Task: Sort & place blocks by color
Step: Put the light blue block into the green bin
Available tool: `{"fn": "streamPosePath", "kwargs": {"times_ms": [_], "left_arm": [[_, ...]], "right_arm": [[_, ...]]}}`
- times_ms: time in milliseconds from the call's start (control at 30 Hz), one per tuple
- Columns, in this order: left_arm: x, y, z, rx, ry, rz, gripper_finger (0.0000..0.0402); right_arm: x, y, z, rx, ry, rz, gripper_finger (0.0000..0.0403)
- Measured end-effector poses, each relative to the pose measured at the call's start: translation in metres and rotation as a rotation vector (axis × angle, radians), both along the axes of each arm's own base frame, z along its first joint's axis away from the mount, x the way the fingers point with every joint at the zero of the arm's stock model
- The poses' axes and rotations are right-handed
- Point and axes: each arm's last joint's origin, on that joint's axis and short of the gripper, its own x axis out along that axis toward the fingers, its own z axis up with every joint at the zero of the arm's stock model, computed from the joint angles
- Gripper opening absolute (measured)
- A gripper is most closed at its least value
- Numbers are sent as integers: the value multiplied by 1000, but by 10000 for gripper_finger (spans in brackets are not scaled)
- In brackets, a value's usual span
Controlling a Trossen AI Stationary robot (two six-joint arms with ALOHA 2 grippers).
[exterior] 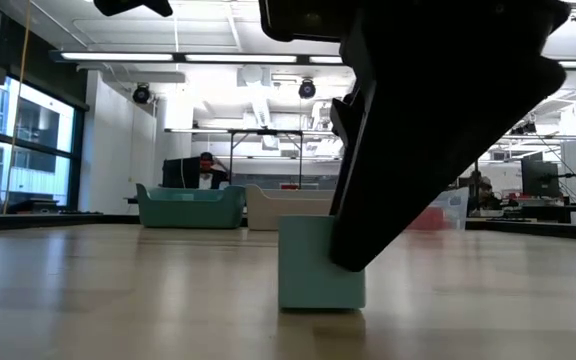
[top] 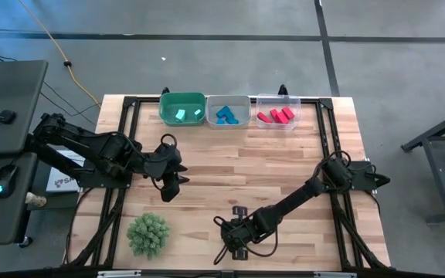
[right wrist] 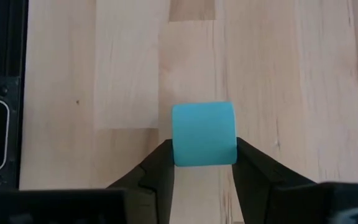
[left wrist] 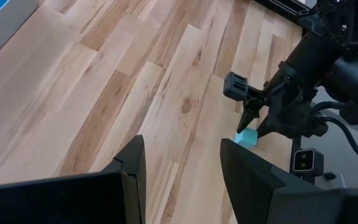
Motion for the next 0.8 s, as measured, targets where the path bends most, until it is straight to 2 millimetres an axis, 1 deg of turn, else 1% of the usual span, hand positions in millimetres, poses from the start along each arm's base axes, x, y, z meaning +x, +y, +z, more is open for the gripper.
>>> {"fn": "streamPosePath", "kwargs": {"times_ms": [100, 233, 367, 467, 633, 800], "left_arm": [[0, 0, 0, -1, 0, 0, 129], [-1, 0, -1, 2, 11, 1, 129], [-3, 1, -3, 7, 40, 6, 129], [-4, 6, -5, -7, 68, 46, 129], [-5, 21, -7, -3, 102, 114, 129], [-3, 41, -7, 13, 113, 168, 129]], "right_arm": [[2, -4, 3, 15, 3, -21, 111], [5, -12, 15, 28, -27, -43, 111], [9, -26, 28, 17, -61, -62, 111], [13, -37, 37, 17, -79, -75, 111], [19, -62, 54, -7, -118, -80, 111], [28, -97, 69, -26, -156, -117, 111]]}}
